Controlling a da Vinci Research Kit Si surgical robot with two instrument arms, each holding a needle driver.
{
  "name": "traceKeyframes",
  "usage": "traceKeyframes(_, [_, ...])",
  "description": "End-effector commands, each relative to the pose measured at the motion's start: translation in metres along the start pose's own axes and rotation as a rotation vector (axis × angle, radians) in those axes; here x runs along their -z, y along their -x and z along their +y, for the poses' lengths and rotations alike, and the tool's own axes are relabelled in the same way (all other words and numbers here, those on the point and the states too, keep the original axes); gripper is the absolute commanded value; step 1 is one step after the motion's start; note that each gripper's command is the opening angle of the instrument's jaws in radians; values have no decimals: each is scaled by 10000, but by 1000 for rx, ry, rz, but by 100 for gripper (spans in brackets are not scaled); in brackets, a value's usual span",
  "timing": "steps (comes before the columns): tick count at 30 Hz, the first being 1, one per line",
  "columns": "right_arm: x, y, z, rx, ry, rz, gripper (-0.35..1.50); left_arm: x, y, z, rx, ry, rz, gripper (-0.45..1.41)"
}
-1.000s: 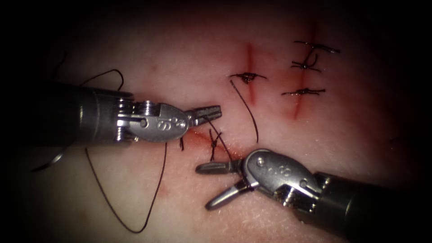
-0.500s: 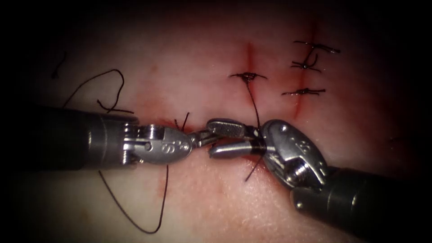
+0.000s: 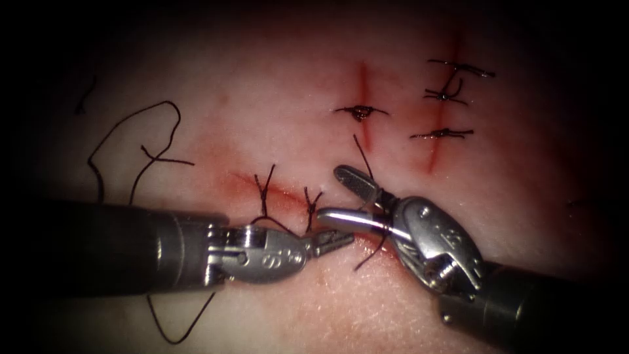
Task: Wound Closure
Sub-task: Grasp the tail of the suture with the right hand.
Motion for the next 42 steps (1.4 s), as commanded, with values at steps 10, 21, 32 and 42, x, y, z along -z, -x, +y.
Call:
traceKeyframes(10, [1,-7,25,53,181,-40,64,-27,-19,-4,-2,-9,-12,-45])
traceKeyframes(21, [-43,9,22,107,210,-264,78,-29,-14,-18,-3,5,-6,-45])
traceKeyframes(32, [-42,10,17,108,260,-318,-35,-25,-11,-16,-5,6,-7,-45])
traceKeyframes(42, [-14,9,-13,122,235,-223,-35,-12,1,-35,-1,6,-25,-45])
